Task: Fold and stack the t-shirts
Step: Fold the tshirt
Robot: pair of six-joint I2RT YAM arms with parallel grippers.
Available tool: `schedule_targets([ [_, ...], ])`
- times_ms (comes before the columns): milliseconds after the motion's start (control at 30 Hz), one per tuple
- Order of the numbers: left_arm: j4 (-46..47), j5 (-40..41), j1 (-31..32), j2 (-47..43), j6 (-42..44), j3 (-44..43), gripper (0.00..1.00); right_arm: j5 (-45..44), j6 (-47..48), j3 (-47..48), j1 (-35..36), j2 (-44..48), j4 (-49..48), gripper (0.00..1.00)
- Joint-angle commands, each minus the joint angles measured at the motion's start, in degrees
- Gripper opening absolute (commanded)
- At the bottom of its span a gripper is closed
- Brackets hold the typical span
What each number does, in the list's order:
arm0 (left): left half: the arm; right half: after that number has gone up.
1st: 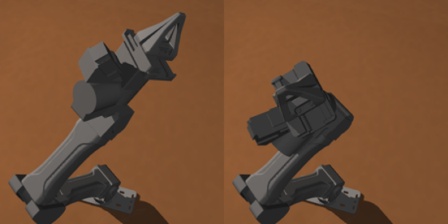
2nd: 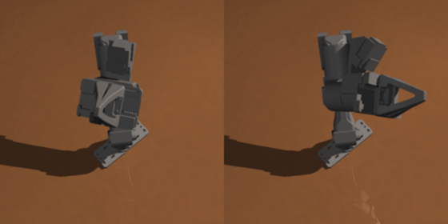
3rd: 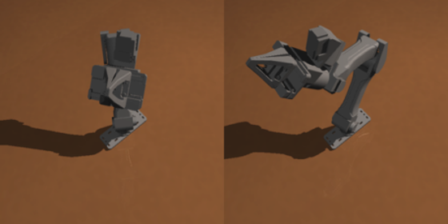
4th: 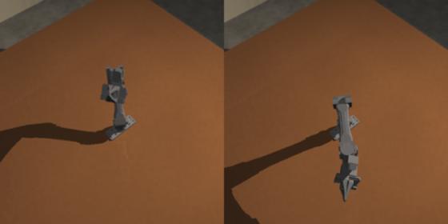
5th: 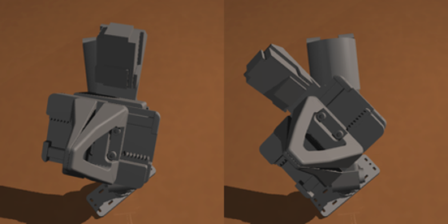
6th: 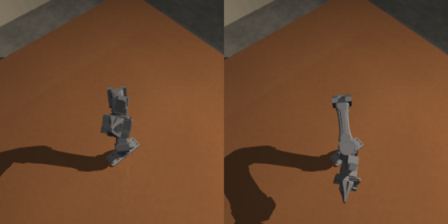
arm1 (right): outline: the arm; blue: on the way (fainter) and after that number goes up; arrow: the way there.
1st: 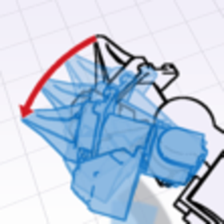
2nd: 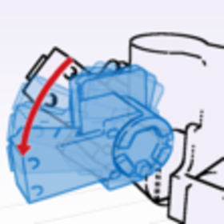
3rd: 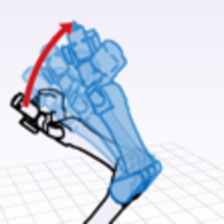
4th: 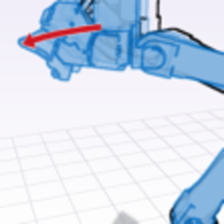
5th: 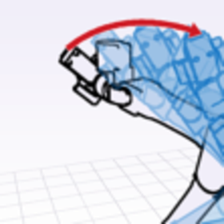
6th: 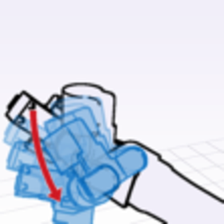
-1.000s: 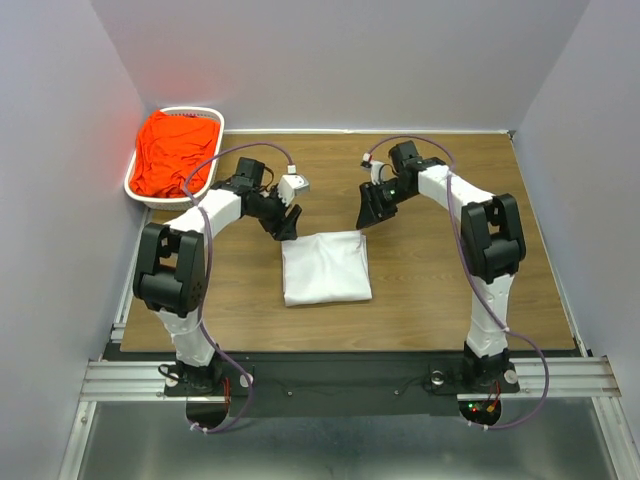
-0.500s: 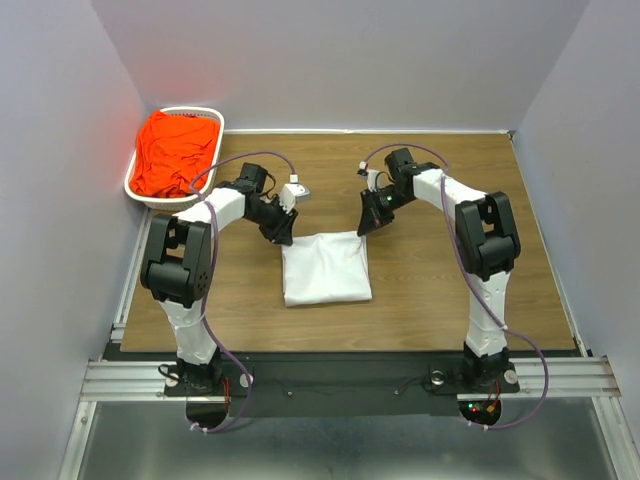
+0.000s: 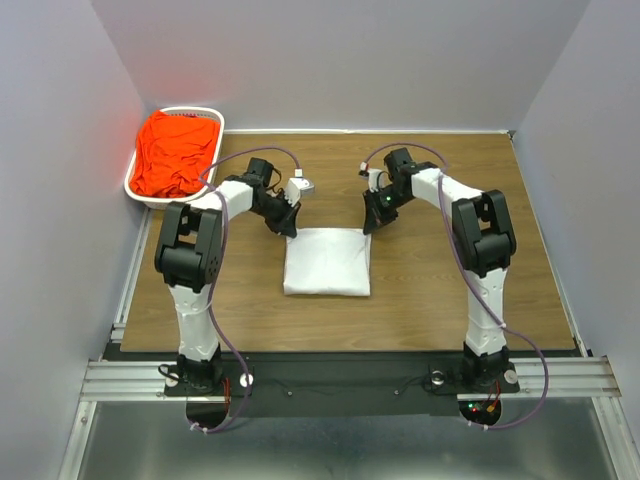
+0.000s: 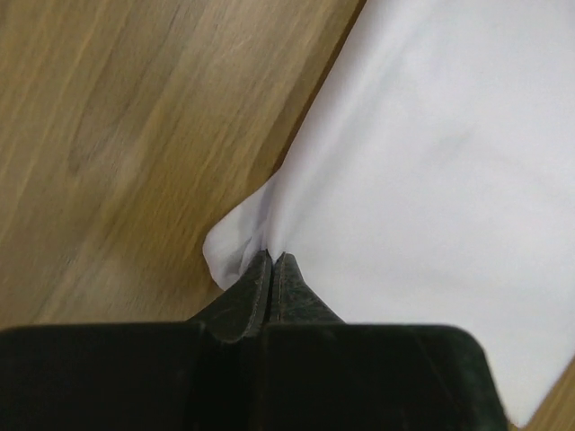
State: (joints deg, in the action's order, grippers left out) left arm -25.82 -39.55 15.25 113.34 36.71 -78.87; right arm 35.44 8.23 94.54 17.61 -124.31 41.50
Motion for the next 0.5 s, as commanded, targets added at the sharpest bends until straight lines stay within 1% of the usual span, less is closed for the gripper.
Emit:
schedule_targets([
  [0,2.2,1.6,-0.6,4.0,-2.3,-3.9,0.0,-7.7,1.9,2.5,-0.4,-3.0,-2.2,0.01],
  [133,4.0,3.2,-0.9,6.5,-4.3,-6.2,0.0,-12.3,2.1,3.8,-0.5,-4.5,-3.8,0.01],
  [233,5.6,4.4,-0.9,6.5,-5.9,-6.9,0.01,-16.1,2.3,6.2,-0.7,-5.2,-4.8,0.01],
  [267,6.0,4.4,-1.1,6.3,-6.2,-7.1,0.04,-17.1,2.4,7.1,-0.7,-5.7,-4.8,0.01],
  [300,6.3,4.4,-1.1,5.9,-7.1,-7.3,0.13,-18.9,2.5,9.4,-0.8,-5.8,-4.8,0.01],
  [333,6.5,4.3,-1.2,5.0,-7.6,-7.8,0.19,-19.8,2.5,10.5,-0.8,-5.9,-4.8,0.01],
  [367,6.9,3.9,-1.4,4.1,-8.1,-7.8,0.25,-20.4,2.4,11.7,-0.9,-5.8,-4.6,0.08],
  [400,7.4,3.4,-1.7,3.1,-8.8,-7.7,0.34,-20.8,2.1,12.7,-1.0,-5.2,-4.6,0.15],
  [433,7.9,2.9,-2.0,0.8,-10.0,-7.4,0.38,-20.6,1.1,13.4,-1.1,-4.3,-4.6,0.25],
  [467,8.3,2.4,-2.1,-0.6,-11.1,-7.3,0.41,-20.2,0.6,13.2,-1.2,-3.1,-4.6,0.43],
])
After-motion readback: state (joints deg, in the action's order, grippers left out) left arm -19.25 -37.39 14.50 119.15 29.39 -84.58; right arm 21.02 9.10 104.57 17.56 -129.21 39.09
